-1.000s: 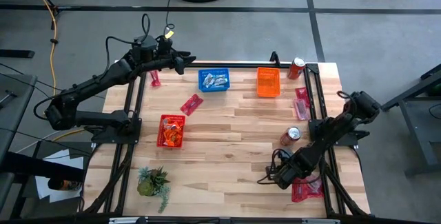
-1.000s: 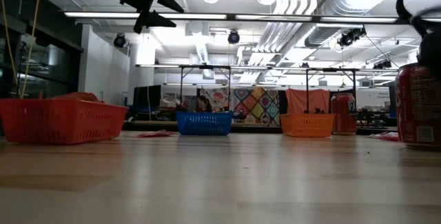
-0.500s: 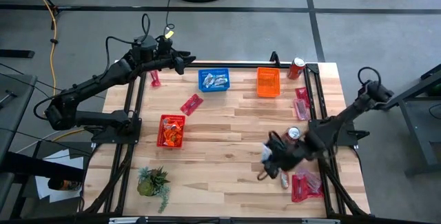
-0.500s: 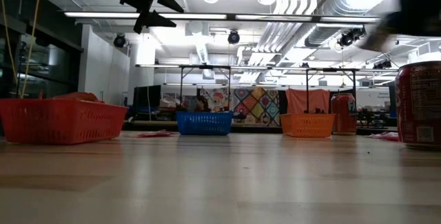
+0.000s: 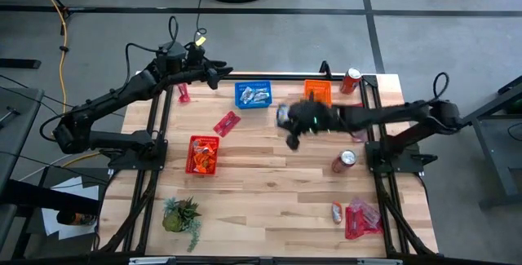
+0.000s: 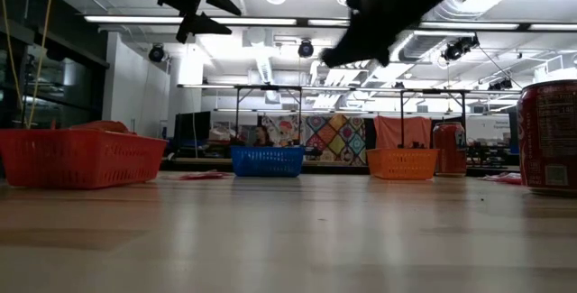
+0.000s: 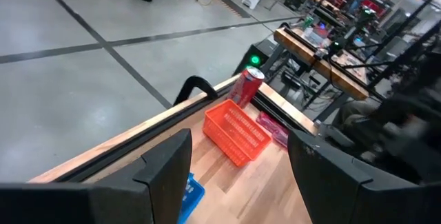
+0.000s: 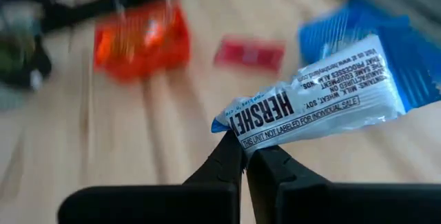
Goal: Sort candy
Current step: Put the white candy pack into the blue basket
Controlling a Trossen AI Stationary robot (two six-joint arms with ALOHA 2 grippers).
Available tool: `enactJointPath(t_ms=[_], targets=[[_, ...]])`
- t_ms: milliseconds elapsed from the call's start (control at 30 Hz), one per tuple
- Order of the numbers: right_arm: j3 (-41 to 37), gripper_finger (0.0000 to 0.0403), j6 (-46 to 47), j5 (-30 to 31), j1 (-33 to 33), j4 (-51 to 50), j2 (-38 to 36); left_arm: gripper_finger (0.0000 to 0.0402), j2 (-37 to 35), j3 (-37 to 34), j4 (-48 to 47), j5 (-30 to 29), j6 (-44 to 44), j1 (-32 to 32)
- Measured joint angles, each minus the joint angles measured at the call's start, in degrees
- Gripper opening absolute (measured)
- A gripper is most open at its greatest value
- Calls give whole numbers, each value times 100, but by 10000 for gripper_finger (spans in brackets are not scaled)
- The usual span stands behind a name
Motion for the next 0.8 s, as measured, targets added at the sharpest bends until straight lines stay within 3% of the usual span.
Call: enactJointPath(t_ms=[133,267,467,800], targets=[[0,2,-660,-841,-895,1199,292,227,0,0,11,172,198,-187],[0,2,-971,-1387,-1341,1982,449,227,7,-74,497,239,392,-532],[0,2,-1267,-1635,-1451,2125,483,227,108,-499,2217,217,60,-952],[0,2,-1306,-1633,-1449,2085,483,227,740,-605,2567,168,-427,-1121]])
